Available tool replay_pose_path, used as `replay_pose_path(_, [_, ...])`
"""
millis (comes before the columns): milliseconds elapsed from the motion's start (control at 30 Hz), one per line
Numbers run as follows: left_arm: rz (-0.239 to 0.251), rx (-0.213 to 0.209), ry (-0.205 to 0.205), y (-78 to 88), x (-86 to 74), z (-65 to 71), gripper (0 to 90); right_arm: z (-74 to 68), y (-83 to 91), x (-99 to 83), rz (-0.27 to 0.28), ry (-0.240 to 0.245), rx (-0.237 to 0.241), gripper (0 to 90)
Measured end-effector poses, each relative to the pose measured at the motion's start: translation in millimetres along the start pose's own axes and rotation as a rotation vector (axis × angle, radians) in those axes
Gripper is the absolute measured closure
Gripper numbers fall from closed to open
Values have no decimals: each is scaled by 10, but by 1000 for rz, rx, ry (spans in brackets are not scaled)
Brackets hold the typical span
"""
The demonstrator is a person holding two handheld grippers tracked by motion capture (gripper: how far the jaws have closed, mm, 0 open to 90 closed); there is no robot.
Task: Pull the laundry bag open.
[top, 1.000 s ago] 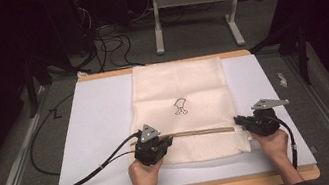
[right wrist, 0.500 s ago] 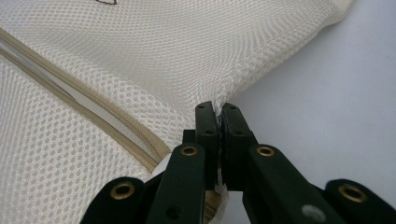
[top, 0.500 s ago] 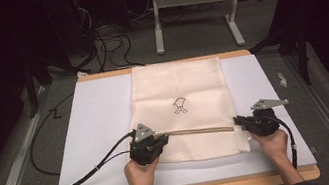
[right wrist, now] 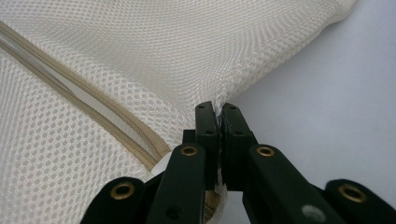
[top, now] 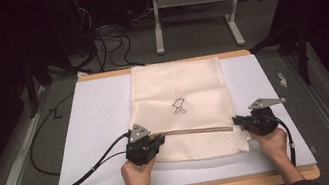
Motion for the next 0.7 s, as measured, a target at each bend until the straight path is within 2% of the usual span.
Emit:
replay_pose_path(267, [2,10,-8,76,25,-29,871,-60,-31,34,-18,43,6,884])
replay_pose_path(367, [6,31,-11,85,18,-45,871,-68,-40,24,-22,42,-4,885])
replay_pose_path(533, [15,29,-5,144,27,-72,871,-8,-8,-14,-24,20,-14,885])
replay_pose_path(700, [27,36,3,197,34,-112,871,-32,-16,13,-20,38,-7,885])
Point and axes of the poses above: each handheld gripper's, and its own axes: y roughly backward along the jaws, x roughly out of its top, z roughly to its right, the point moved 4 cm from there along -y, roughly forward along the jaws, and after that the axes turned 1 degree about y, right-handed, at the moved point
